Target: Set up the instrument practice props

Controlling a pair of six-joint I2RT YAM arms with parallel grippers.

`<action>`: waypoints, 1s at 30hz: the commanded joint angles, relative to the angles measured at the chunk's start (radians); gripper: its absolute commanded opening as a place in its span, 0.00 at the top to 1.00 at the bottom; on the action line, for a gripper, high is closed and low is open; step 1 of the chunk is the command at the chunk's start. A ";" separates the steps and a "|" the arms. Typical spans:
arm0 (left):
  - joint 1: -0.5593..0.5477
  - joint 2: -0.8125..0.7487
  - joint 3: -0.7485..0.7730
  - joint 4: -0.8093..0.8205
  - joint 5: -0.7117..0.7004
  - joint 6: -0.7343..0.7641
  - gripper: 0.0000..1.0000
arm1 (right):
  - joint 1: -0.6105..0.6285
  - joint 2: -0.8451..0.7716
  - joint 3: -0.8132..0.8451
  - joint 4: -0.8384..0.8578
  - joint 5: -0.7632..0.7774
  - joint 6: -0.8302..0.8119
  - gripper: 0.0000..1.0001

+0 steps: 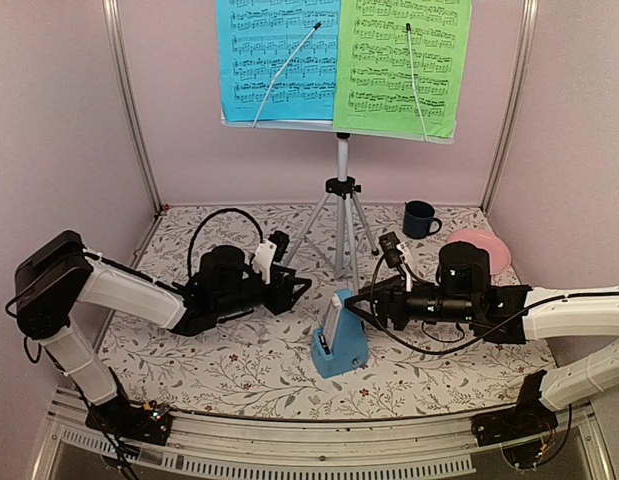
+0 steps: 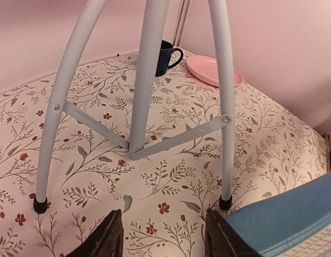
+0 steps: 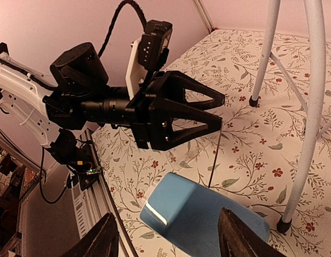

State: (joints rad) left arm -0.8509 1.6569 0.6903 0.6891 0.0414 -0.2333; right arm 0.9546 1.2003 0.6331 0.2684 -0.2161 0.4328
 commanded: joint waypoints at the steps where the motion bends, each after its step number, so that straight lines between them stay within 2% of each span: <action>1: 0.037 -0.020 0.020 0.010 0.027 -0.043 0.46 | 0.005 -0.040 0.024 -0.019 0.020 -0.013 0.34; 6: 0.088 -0.138 0.023 0.007 0.106 -0.043 0.40 | 0.005 -0.062 0.025 -0.036 0.039 -0.023 0.33; 11: 0.252 -0.307 0.051 -0.111 0.253 -0.106 0.33 | -0.005 -0.110 0.034 -0.081 0.088 -0.058 0.27; 17: 0.366 -0.421 0.086 -0.359 0.231 -0.062 0.27 | -0.069 -0.194 0.032 -0.120 0.128 -0.101 0.15; 22: 0.458 -0.502 0.082 -0.461 0.217 -0.076 0.23 | -0.161 -0.240 0.029 -0.154 0.127 -0.114 0.04; 25: 0.502 -0.547 0.081 -0.511 0.200 -0.081 0.19 | -0.222 -0.265 0.023 -0.170 0.111 -0.111 0.01; 27: 0.521 -0.562 0.080 -0.539 0.196 -0.079 0.16 | -0.257 -0.284 0.015 -0.181 0.100 -0.111 0.01; 30: 0.547 -0.570 0.077 -0.587 0.198 -0.082 0.02 | -0.313 -0.307 -0.003 -0.189 0.080 -0.106 0.01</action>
State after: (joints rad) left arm -0.3370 1.1069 0.7696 0.2024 0.2432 -0.3122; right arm 0.6964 0.9325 0.6353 0.1051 -0.1116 0.3317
